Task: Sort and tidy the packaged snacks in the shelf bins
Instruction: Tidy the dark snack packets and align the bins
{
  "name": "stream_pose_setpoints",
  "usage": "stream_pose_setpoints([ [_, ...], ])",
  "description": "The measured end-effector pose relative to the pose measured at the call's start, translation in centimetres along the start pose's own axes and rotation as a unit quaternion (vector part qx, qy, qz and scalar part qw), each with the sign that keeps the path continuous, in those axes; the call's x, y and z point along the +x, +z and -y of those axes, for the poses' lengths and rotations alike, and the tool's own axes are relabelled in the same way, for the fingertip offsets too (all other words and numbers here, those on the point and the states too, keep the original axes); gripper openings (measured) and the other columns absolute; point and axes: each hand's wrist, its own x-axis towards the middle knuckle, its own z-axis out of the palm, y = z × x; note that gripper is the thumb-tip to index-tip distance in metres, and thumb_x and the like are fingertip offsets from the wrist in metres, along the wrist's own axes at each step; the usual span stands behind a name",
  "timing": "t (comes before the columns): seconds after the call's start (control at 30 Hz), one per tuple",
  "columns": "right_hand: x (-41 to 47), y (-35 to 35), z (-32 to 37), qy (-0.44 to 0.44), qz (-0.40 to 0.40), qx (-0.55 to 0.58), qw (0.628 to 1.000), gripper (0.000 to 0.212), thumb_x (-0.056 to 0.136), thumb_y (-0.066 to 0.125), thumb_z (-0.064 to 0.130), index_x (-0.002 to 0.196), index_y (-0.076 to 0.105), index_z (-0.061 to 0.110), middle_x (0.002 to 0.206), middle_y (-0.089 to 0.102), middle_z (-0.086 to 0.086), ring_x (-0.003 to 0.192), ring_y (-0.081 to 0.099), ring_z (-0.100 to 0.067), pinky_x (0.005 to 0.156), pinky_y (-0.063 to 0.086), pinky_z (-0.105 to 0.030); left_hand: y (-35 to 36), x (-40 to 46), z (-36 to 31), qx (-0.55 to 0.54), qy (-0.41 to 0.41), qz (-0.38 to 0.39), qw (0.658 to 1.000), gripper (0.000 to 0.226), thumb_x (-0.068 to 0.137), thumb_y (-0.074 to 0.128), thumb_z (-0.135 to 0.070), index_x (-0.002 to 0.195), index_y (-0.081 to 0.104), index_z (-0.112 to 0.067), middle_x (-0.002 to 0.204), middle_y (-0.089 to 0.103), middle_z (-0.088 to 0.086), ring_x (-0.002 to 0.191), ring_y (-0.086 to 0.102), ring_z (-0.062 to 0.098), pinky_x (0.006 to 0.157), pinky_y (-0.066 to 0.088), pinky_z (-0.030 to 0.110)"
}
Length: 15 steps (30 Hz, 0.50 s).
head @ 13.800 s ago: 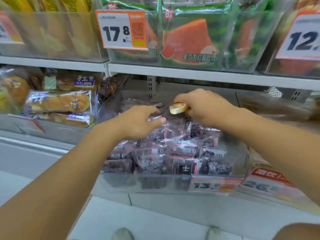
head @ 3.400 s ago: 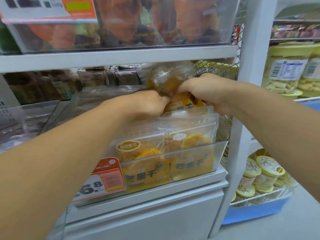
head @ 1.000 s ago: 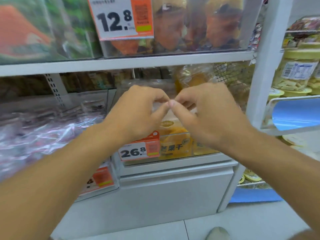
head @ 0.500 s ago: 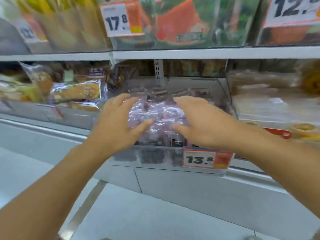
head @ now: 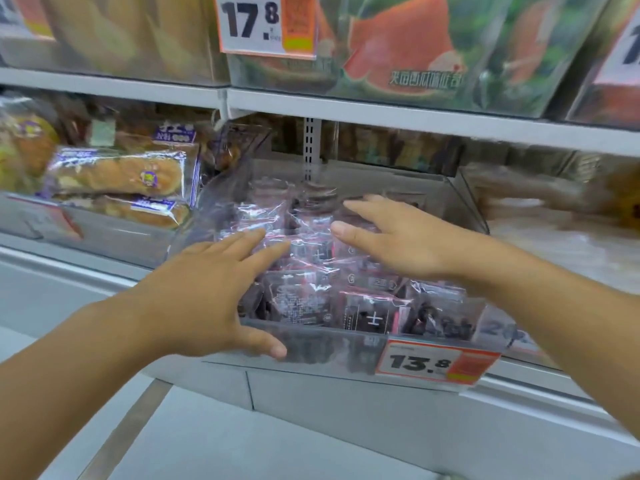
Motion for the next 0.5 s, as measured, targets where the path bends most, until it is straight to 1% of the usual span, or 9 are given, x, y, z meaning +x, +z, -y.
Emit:
stream_pose_setpoints([
  [0.03, 1.3, -0.1, -0.3, 0.036, -0.006, -0.029, 0.999, 0.113, 0.066, 0.015, 0.099, 0.158, 0.016, 0.034, 0.167, 0.012, -0.001, 0.153, 0.012, -0.028, 0.122, 0.018, -0.052, -0.1, 0.1, 0.0, -0.004, 0.004, 0.0, 1.0, 0.13, 0.049, 0.034, -0.103, 0.148, -0.028, -0.046, 0.164, -0.022, -0.01, 0.153, -0.006, 0.013, 0.122, 0.009, 0.034],
  [0.1, 3.4, -0.4, -0.4, 0.113, 0.035, -0.047, 0.992, 0.105, 0.077, 0.025, 0.091, 0.159, 0.019, 0.026, 0.166, 0.018, -0.006, 0.15, 0.022, -0.034, 0.12, 0.023, -0.051, -0.2, 0.3, 0.2, -0.011, 0.005, -0.004, 1.0, 0.129, 0.048, 0.033, -0.103, 0.149, -0.025, -0.048, 0.164, -0.019, -0.011, 0.154, -0.004, 0.013, 0.123, 0.011, 0.035],
  [0.17, 4.3, -0.6, -0.1, 0.157, 0.114, 0.004, 0.981, 0.099, 0.084, 0.03, 0.086, 0.155, 0.032, 0.016, 0.163, 0.027, -0.008, 0.147, 0.03, -0.032, 0.118, 0.026, -0.048, -0.3, 0.5, 0.3, -0.017, 0.006, -0.007, 1.0, 0.128, 0.047, 0.033, -0.103, 0.15, -0.021, -0.049, 0.165, -0.016, -0.014, 0.154, -0.002, 0.012, 0.123, 0.013, 0.036],
  [0.23, 4.4, -1.3, 0.3, 0.154, 0.174, 0.058, 0.971, 0.088, 0.09, 0.032, 0.077, 0.155, 0.031, 0.018, 0.163, 0.028, -0.006, 0.148, 0.028, -0.03, 0.118, 0.022, -0.048, -0.3, 0.8, 0.5, -0.02, 0.006, -0.013, 1.0, 0.127, 0.049, 0.036, -0.102, 0.152, -0.016, -0.049, 0.165, -0.013, -0.016, 0.153, -0.001, 0.011, 0.122, 0.013, 0.036],
  [0.3, 4.3, -2.1, 0.1, 0.143, 0.157, 0.066, 0.975, 0.081, 0.094, 0.032, 0.073, 0.156, 0.029, 0.021, 0.163, 0.026, -0.006, 0.149, 0.027, -0.03, 0.118, 0.021, -0.047, -0.4, 0.9, 0.8, -0.029, 0.007, -0.02, 0.999, 0.125, 0.052, 0.042, -0.1, 0.154, -0.009, -0.048, 0.165, -0.01, -0.017, 0.153, 0.002, 0.009, 0.122, 0.014, 0.035],
  [0.37, 4.8, -2.7, -1.0, 0.147, 0.073, 0.038, 0.986, 0.077, 0.098, 0.026, 0.069, 0.156, 0.031, 0.018, 0.164, 0.024, -0.008, 0.149, 0.026, -0.03, 0.12, 0.02, -0.045, -0.5, 1.0, 1.0, -0.044, 0.01, -0.035, 0.998, 0.123, 0.055, 0.048, -0.097, 0.155, -0.003, -0.048, 0.165, -0.005, -0.018, 0.152, 0.005, 0.008, 0.121, 0.013, 0.033],
  [0.4, 4.7, -2.7, -1.8, 0.146, 0.049, 0.029, 0.988, 0.075, 0.1, 0.023, 0.066, 0.156, 0.03, 0.016, 0.165, 0.021, -0.009, 0.15, 0.024, -0.03, 0.121, 0.018, -0.044, -0.4, 1.1, 1.2, -0.048, 0.011, -0.047, 0.998, 0.121, 0.056, 0.05, -0.095, 0.156, 0.001, -0.047, 0.165, -0.001, -0.018, 0.152, 0.007, 0.007, 0.121, 0.013, 0.031],
  [0.43, 4.4, -2.8, -2.4, 0.141, 0.05, 0.026, 0.988, 0.073, 0.102, 0.022, 0.062, 0.157, 0.027, 0.014, 0.165, 0.018, -0.01, 0.151, 0.021, -0.029, 0.122, 0.016, -0.043, -0.2, 1.2, 1.4, -0.05, 0.01, -0.06, 0.997, 0.12, 0.056, 0.051, -0.094, 0.156, 0.005, -0.046, 0.165, 0.003, -0.018, 0.152, 0.009, 0.007, 0.121, 0.012, 0.031],
  [0.5, 4.3, -2.8, -2.3, 0.131, 0.077, 0.046, 0.987, 0.066, 0.105, 0.022, 0.056, 0.159, 0.018, 0.019, 0.167, 0.012, -0.007, 0.153, 0.014, -0.025, 0.122, 0.011, -0.041, 0.1, 1.7, 1.7, -0.054, 0.008, -0.082, 0.995, 0.116, 0.058, 0.05, -0.092, 0.156, 0.011, -0.044, 0.166, 0.011, -0.015, 0.151, 0.014, 0.009, 0.122, 0.01, 0.034],
])
